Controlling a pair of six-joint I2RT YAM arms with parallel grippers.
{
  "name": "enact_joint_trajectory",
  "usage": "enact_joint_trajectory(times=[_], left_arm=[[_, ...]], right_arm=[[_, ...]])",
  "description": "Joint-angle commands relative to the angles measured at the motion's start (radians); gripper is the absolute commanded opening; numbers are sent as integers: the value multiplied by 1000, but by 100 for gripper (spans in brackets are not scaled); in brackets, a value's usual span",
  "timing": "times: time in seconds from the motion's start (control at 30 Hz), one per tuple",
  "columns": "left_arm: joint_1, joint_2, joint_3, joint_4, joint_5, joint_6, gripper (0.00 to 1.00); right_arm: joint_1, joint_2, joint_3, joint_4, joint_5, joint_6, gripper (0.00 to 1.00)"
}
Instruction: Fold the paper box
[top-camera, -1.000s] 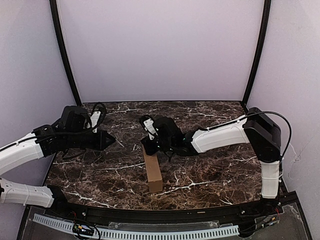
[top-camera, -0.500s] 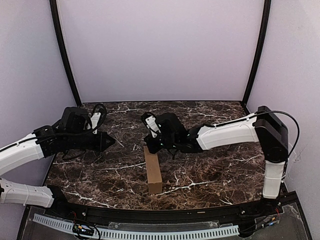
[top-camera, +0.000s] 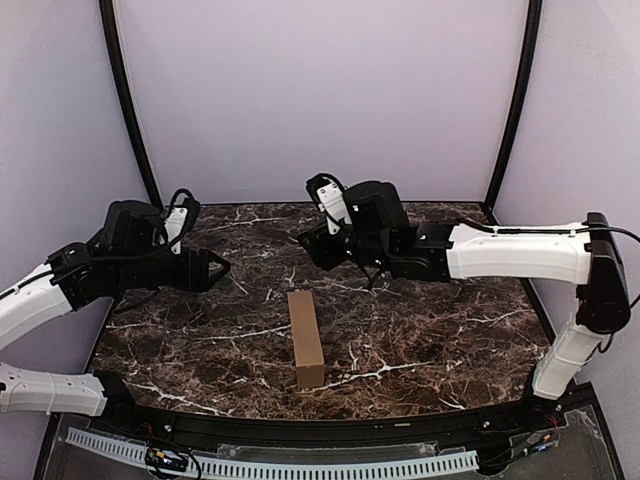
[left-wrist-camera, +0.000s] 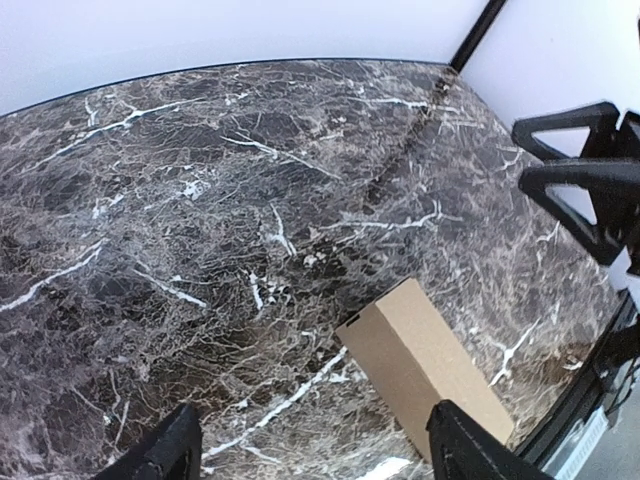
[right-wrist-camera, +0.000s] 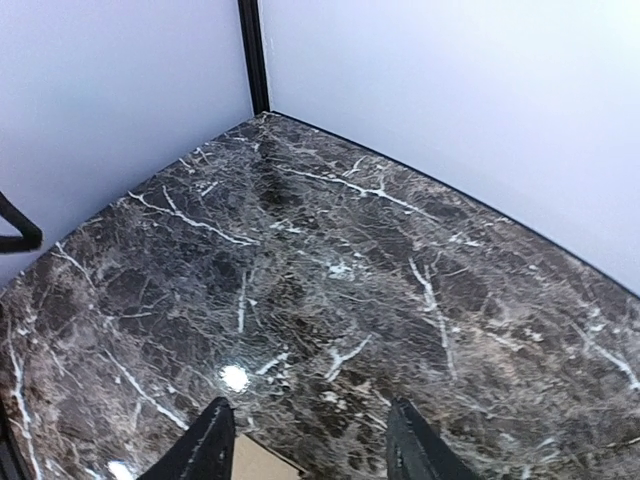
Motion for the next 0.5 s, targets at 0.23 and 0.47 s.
enact_joint_trajectory(times=[0.23,0.47], left_arm=[[0,-58,122,-122,-130,71,99],[0,-78,168,-127,-198,139,99]], right_arm=[[-19,-221,-163,-203,187,33,99],[-20,-391,-270,-288,330,109,99]])
